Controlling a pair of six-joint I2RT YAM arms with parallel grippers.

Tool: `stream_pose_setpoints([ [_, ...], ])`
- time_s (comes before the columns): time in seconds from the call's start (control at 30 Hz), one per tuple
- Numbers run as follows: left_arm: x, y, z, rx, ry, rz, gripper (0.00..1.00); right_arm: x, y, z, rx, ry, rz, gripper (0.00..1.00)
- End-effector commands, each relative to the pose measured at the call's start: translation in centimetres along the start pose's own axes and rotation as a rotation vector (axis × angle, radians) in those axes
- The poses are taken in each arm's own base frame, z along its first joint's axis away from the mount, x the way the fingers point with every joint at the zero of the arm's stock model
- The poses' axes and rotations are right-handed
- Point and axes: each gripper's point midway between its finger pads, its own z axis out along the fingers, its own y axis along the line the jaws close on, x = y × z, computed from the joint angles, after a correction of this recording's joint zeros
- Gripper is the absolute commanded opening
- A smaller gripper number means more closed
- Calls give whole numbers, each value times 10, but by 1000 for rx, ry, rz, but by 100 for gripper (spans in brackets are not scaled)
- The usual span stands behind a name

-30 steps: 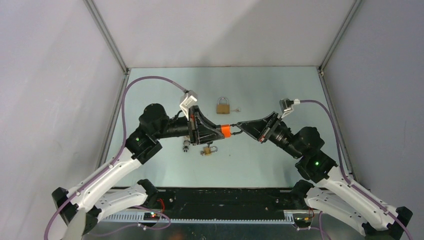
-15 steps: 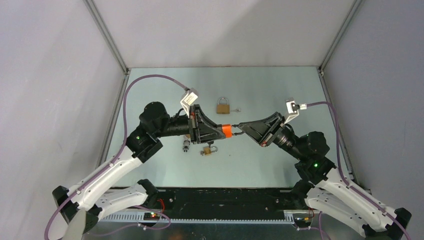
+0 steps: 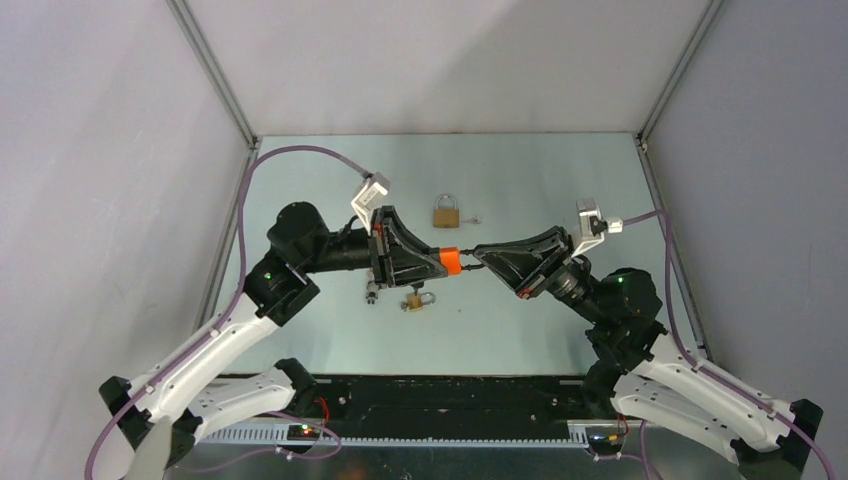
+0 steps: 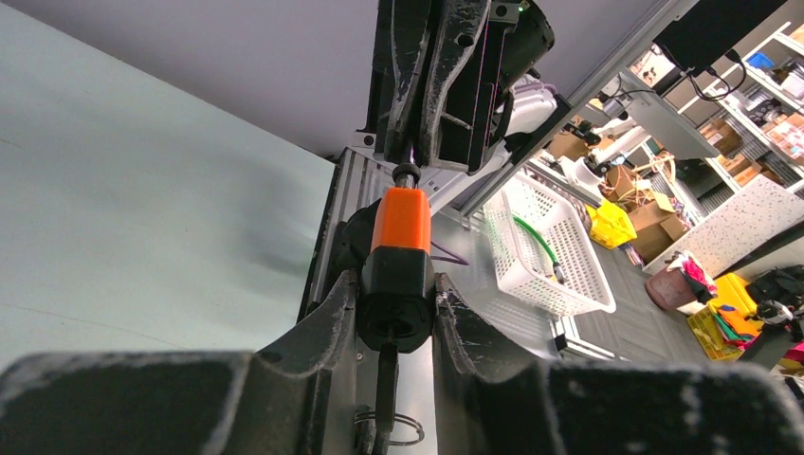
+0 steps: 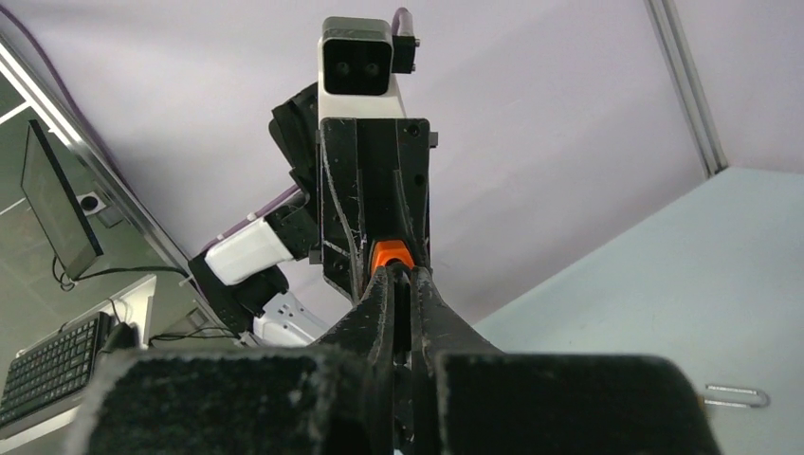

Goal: Lock with the key
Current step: Lock the lock.

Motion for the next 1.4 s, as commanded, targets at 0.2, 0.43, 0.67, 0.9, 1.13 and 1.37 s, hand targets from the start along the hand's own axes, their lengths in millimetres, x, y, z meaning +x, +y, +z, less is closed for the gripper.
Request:
stream_pose_setpoints([
  [0.2, -16, 47, 24, -169, -69, -22, 0, 89, 28, -1, -182, 329, 64, 0],
  [0.43, -13, 51, 28, -173, -57, -54, 0, 118, 15, -1, -148, 409, 68, 0],
  [0.67, -22, 49, 26, -184, -81, -31, 0, 147, -1, -9, -107, 491, 78, 0],
  [0.9, -30, 45, 14, -217, -136, 36, 0, 135, -2, -15, -68, 443, 82, 0],
  [1.13, -18, 47, 11, -201, -117, 69, 0, 117, 8, -19, -97, 444, 43, 0],
  [1.37, -18, 40, 3, -188, -124, 144, 0, 108, 9, -21, -83, 464, 22, 6],
])
